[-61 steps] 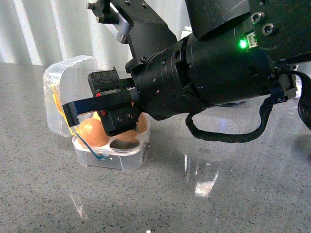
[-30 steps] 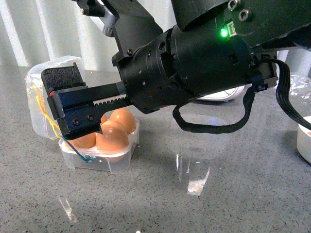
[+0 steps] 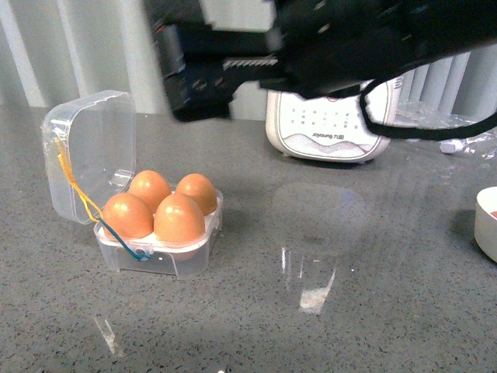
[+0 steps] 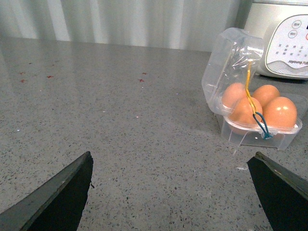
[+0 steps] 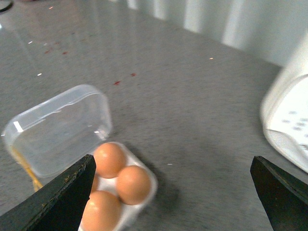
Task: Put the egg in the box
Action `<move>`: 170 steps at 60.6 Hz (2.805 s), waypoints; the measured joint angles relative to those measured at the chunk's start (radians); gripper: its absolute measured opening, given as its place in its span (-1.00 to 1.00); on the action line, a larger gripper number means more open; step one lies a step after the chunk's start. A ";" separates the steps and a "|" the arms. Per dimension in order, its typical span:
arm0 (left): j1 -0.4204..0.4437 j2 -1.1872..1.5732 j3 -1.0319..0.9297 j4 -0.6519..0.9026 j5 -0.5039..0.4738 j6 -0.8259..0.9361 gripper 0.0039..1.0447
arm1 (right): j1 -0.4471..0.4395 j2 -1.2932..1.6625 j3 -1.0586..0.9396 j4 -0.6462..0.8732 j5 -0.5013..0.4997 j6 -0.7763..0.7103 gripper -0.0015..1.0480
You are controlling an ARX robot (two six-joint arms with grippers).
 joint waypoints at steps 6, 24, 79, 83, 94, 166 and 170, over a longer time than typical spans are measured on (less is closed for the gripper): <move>0.000 0.000 0.000 0.000 0.000 0.000 0.87 | -0.121 -0.138 -0.109 0.041 0.019 0.021 0.86; 0.000 0.000 0.000 0.000 0.000 0.000 0.87 | -0.501 -0.513 -0.431 0.159 0.111 -0.056 0.86; 0.000 0.000 0.000 0.000 0.000 0.000 0.87 | -0.678 -1.013 -0.898 0.145 0.005 0.034 -0.77; 0.000 0.000 0.000 0.000 0.000 0.000 0.87 | -0.656 -1.038 -0.917 0.138 0.023 0.032 -0.95; 0.000 0.000 0.000 0.000 0.000 0.000 0.87 | -0.608 -1.106 -0.962 0.114 0.071 0.035 -0.94; 0.000 0.000 0.000 0.000 0.000 0.000 0.87 | -0.490 -1.522 -1.058 -0.198 0.183 0.035 -0.94; 0.000 0.000 0.000 0.000 0.000 0.000 0.87 | -0.490 -1.522 -1.058 -0.198 0.183 0.035 -0.94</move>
